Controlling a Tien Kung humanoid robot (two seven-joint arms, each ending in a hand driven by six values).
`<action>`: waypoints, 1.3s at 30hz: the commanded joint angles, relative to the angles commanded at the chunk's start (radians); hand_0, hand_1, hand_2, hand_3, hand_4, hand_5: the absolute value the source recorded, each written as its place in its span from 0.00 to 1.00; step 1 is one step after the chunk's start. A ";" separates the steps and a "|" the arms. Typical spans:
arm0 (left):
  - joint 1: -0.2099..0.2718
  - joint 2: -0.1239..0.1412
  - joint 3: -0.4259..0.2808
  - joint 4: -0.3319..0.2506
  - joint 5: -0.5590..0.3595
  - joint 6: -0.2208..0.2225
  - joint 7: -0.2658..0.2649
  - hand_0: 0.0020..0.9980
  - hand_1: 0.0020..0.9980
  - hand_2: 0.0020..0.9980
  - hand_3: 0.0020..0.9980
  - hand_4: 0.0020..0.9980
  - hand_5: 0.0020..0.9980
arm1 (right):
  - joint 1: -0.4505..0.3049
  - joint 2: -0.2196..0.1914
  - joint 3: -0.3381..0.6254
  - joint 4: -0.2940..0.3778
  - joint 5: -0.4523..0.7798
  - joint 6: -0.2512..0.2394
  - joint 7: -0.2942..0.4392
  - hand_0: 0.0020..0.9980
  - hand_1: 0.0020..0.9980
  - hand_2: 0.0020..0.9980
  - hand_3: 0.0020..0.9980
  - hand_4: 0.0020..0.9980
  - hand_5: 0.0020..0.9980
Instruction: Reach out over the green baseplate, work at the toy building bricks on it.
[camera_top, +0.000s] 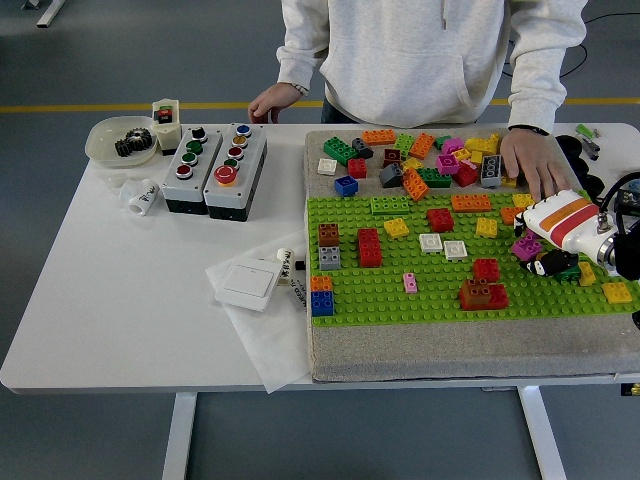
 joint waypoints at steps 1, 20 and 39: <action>0.000 0.000 0.000 0.000 0.000 0.000 0.000 0.76 0.79 0.84 0.76 0.79 0.69 | 0.000 0.000 0.000 0.000 -0.001 -0.001 0.000 0.52 0.54 0.60 0.57 0.75 0.37; 0.004 -0.001 0.010 0.000 -0.012 0.002 -0.001 0.76 0.80 0.85 0.76 0.79 0.70 | -0.014 -0.014 0.011 0.005 -0.022 0.019 -0.013 0.52 0.55 0.61 0.58 0.77 0.35; 0.013 -0.001 -0.006 0.000 0.009 0.001 0.000 0.76 0.79 0.85 0.76 0.79 0.69 | -0.062 -0.044 0.058 0.061 0.204 0.036 -0.132 0.49 0.58 0.67 0.65 0.95 0.47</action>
